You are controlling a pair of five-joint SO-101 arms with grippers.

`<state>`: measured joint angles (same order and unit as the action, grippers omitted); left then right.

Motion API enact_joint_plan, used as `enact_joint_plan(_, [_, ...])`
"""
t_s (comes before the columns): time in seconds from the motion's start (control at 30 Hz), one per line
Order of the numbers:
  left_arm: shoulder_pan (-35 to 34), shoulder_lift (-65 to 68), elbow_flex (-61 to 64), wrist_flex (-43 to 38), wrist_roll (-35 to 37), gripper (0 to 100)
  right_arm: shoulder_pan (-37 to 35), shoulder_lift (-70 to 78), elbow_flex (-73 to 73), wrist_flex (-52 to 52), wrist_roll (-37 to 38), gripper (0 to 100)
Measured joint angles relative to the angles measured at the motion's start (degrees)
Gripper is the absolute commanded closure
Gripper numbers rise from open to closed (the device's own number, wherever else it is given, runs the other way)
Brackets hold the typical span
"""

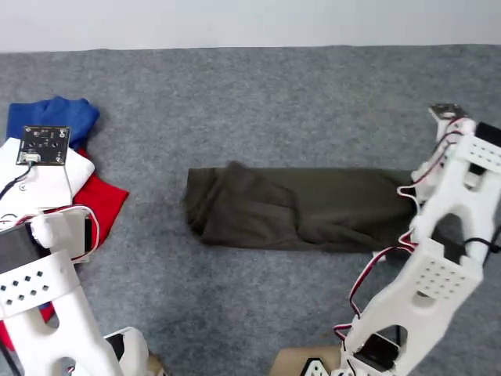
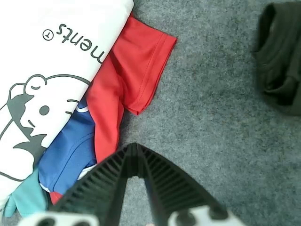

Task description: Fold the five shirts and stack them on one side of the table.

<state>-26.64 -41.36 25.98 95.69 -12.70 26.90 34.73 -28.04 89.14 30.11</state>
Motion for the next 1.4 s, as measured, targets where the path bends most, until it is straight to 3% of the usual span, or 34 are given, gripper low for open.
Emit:
enact_joint_plan(0.27, [0.0,0.0,0.0,0.0,0.0,100,-2.0,-3.0,0.0,6.7,1.8,98.8])
enact_joint_plan(0.63, [0.0,0.0,0.0,-0.2,0.0,100,-22.7,-16.2,0.0,11.2,-1.6,98.8])
enact_joint_plan(1.0, [0.0,0.0,0.0,-1.2,0.0,100,-44.4,-16.4,0.0,10.5,-8.9,98.8])
enact_joint_plan(1.4, [0.0,0.0,0.0,-2.0,0.0,100,-56.0,-8.1,0.0,2.9,-10.7,98.8])
